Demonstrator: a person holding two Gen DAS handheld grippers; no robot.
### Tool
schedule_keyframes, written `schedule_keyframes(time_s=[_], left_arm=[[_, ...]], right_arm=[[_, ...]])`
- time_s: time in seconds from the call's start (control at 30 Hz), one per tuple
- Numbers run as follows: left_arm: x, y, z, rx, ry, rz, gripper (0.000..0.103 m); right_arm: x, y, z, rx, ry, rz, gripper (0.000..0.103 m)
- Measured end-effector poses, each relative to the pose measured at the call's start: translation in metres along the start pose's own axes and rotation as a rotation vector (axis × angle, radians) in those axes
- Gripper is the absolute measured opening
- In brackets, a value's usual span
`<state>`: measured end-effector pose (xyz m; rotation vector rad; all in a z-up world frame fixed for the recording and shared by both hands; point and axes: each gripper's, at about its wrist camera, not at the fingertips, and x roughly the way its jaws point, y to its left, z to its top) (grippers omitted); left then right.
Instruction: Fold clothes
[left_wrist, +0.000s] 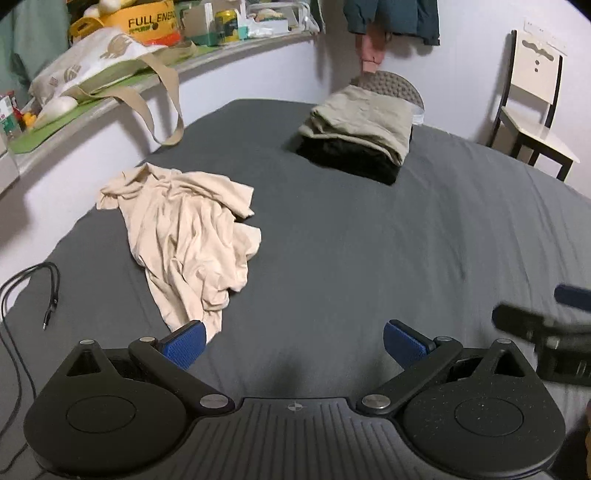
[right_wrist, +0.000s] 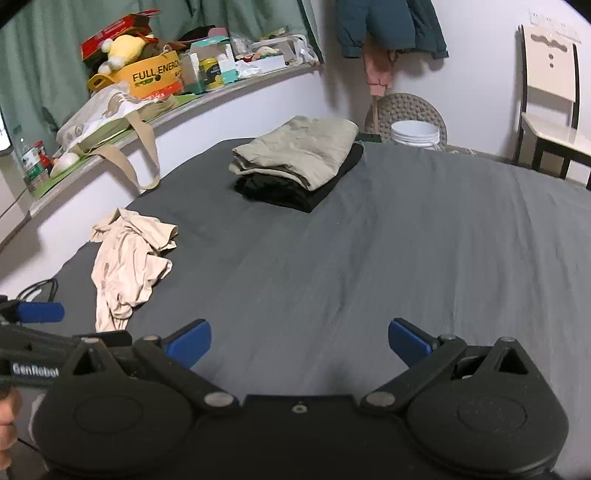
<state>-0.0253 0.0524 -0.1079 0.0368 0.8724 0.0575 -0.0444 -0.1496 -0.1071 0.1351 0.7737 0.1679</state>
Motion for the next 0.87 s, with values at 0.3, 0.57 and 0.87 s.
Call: schedule_keyframes(time_s=[0.3, 0.57, 0.87], left_arm=[[-0.004, 0.004, 0.003, -0.022, -0.009, -0.013, 0.103], [-0.003, 0.007, 0.001, -0.024, -0.018, 0.002, 0.103], [-0.004, 0.008, 0.003, -0.018, -0.024, 0.001, 0.103]], right_arm=[[0.003, 0.008, -0.012, -0.057, 0.035, 0.012, 0.103], [0.004, 0.009, -0.011, -0.049, 0.028, 0.014, 0.103], [0.008, 0.01, -0.012, -0.048, 0.044, 0.016, 0.103]])
